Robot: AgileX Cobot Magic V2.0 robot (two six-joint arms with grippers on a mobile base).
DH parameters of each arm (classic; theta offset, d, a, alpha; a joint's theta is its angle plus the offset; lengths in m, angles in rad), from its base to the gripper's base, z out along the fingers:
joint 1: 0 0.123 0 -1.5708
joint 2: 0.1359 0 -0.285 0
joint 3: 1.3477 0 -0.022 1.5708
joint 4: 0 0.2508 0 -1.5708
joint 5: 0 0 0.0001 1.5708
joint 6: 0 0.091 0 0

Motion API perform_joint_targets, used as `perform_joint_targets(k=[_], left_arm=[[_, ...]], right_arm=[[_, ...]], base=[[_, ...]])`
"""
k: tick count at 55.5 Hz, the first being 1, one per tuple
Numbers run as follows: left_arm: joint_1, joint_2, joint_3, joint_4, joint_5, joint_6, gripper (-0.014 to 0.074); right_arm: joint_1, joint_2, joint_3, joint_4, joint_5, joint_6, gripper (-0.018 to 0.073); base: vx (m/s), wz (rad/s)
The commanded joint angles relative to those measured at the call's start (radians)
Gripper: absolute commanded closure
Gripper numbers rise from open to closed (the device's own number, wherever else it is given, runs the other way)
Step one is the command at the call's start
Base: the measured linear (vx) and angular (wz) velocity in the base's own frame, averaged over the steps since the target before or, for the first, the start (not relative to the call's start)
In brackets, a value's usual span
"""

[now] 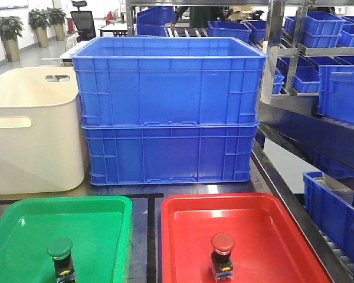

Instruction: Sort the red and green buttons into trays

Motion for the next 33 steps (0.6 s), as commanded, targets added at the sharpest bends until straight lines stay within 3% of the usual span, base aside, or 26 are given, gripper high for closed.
perform_joint_targets(k=[1,6,10,18,26,33], left_arm=[[0.002,-0.015,-0.019,-0.003,-0.075,-0.01,0.0603],[0.002,-0.015,-0.019,-0.003,-0.075,-0.01,0.0603],[0.002,-0.015,-0.019,-0.003,-0.074,-0.009,0.0603],[0.002,-0.015,-0.019,-0.003,-0.074,-0.009,0.0603],[0.002,-0.014,-0.019,-0.003,-0.074,-0.009,0.0603],[0.002,-0.014,-0.019,-0.003,-0.074,-0.009,0.0603]], right_arm=[[-0.058,-0.019,0.04,-0.006,-0.144,-0.007,0.0573],[-0.079,-0.078,0.172,-0.001,-0.261,-0.009,0.0573],[-0.072,-0.133,0.159,0.02,-0.158,-0.015,0.0571],[-0.077,-0.166,0.164,0.074,-0.16,-0.144,0.0571],[-0.077,-0.171,0.164,0.19,-0.157,-0.238,0.0571],[-0.077,-0.171,0.164,0.214,-0.157,-0.267,0.0571]], base=[[0.0,0.0],[0.0,0.0],[0.0,0.0],[0.0,0.0],[0.0,0.01],[0.0,0.0]])
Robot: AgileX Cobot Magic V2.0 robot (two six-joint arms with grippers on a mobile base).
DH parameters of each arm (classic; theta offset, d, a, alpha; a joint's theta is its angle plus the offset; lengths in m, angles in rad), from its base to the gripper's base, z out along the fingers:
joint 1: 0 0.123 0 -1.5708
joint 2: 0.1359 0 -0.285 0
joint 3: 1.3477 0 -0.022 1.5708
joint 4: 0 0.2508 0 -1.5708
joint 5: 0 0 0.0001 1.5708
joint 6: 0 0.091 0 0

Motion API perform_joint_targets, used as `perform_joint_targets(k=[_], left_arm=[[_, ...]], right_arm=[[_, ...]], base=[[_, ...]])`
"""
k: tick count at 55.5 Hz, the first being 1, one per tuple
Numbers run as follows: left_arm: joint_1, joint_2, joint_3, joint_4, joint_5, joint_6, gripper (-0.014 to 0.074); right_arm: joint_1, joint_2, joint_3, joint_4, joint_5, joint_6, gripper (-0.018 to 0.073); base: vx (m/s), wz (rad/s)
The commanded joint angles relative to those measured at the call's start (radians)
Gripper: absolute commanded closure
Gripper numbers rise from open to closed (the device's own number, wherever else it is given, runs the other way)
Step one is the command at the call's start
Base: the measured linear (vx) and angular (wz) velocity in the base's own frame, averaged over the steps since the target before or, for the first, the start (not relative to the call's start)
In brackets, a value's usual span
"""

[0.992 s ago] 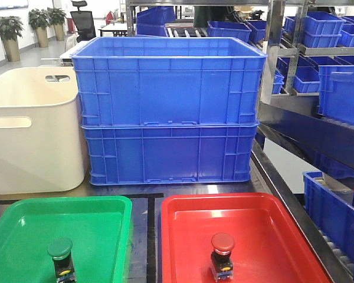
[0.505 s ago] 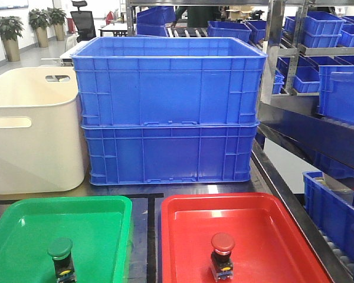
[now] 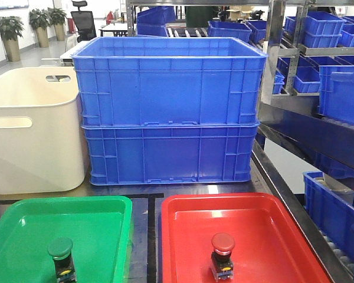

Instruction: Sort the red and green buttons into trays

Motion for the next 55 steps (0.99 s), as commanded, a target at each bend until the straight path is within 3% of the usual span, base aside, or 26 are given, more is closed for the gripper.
perform_joint_targets(k=[1,55], left_arm=[[0.002,-0.014,-0.019,-0.003,-0.082,-0.009,0.0603],[0.002,-0.014,-0.019,-0.003,-0.082,-0.009,0.0603]], right_arm=[[-0.005,-0.014,0.014,0.016,-0.076,-0.028,0.0571],[-0.005,-0.013,0.013,0.015,-0.075,-0.025,0.0571]], base=[[0.0,0.0],[0.0,0.0]])
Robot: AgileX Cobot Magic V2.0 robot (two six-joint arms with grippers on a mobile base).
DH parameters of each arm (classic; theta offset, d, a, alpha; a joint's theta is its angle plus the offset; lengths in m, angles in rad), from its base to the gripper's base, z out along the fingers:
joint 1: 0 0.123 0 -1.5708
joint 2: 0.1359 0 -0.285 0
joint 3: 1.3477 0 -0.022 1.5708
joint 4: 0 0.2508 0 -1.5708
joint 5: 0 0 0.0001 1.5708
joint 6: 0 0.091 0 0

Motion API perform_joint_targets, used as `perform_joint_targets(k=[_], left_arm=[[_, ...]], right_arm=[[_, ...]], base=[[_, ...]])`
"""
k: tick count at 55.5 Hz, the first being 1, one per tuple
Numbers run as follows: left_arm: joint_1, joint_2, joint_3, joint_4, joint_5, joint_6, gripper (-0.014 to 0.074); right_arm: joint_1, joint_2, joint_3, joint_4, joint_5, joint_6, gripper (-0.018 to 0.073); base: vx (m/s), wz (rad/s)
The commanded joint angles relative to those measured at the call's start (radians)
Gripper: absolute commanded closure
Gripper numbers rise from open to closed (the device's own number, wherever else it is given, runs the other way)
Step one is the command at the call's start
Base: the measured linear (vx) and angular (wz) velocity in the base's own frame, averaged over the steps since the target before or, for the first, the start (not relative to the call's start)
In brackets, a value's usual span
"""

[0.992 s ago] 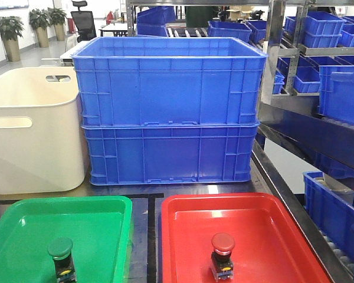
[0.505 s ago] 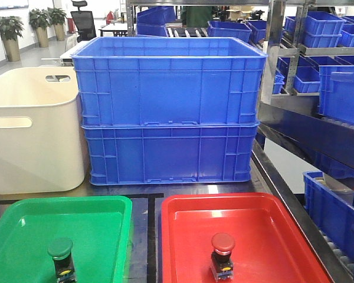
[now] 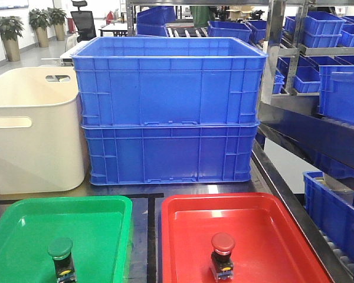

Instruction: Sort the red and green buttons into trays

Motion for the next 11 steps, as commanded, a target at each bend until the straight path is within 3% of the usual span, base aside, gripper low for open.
perform_joint_targets(k=[1,11], left_arm=[[0.002,-0.014,-0.019,-0.003,-0.082,-0.009,0.0603],[0.002,-0.014,-0.019,-0.003,-0.082,-0.009,0.0603]], right_arm=[[-0.005,-0.013,0.013,-0.001,-0.077,-0.009,0.0571],[-0.005,-0.013,0.013,-0.001,-0.077,-0.009,0.0571]], base=[[0.0,0.0],[0.0,0.0]])
